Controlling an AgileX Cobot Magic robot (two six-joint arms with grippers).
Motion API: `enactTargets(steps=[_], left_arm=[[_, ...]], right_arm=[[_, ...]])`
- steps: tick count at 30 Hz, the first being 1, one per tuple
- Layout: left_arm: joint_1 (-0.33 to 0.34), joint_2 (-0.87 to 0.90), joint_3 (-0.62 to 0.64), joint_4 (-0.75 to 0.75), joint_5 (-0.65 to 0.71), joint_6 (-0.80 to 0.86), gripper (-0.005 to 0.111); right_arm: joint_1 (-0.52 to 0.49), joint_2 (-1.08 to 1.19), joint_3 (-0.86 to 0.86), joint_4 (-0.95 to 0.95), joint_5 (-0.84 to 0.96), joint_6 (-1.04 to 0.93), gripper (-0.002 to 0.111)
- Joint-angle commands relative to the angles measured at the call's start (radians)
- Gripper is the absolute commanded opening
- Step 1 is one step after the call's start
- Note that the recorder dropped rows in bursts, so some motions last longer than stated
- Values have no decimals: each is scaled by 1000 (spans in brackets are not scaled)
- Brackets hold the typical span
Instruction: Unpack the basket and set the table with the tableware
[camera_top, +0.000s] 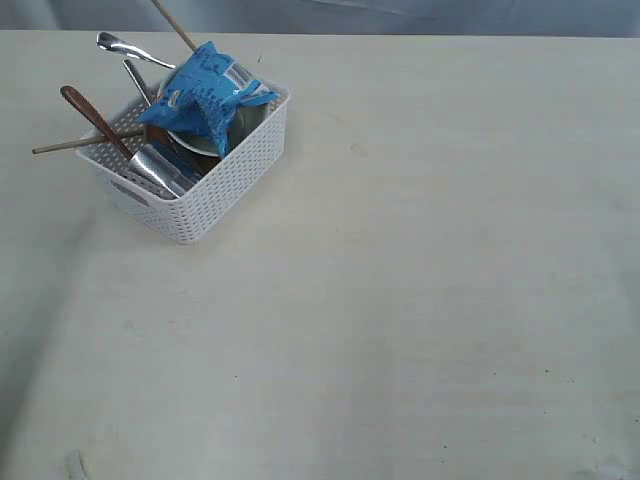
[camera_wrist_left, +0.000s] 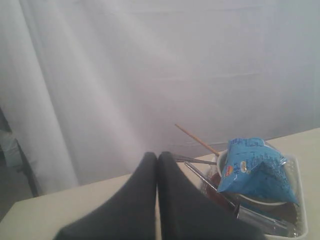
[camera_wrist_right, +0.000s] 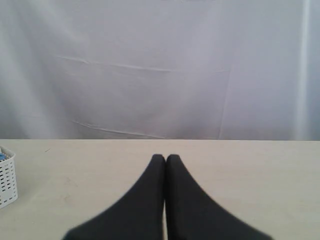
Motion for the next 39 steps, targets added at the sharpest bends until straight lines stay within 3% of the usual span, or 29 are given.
enactTargets(steps=[1, 16, 29, 33, 36, 39], left_arm=[[-2, -7, 4, 5, -5, -4, 0], [-2, -7, 4, 19, -12, 2, 0], [-2, -7, 4, 3, -368, -28, 0], [-2, -7, 4, -103, -393, -901, 0], [-2, -7, 4, -103, -391, -979, 0], [-2, -7, 4, -105, -392, -1175, 0]], right_arm=[[-6, -7, 2, -1, -7, 2, 0], [-6, -7, 2, -1, -7, 2, 0], [-6, -7, 2, -1, -7, 2, 0], [-6, -7, 2, -1, -7, 2, 0], [-6, -7, 2, -1, -7, 2, 0], [-6, -7, 2, -1, -7, 2, 0]])
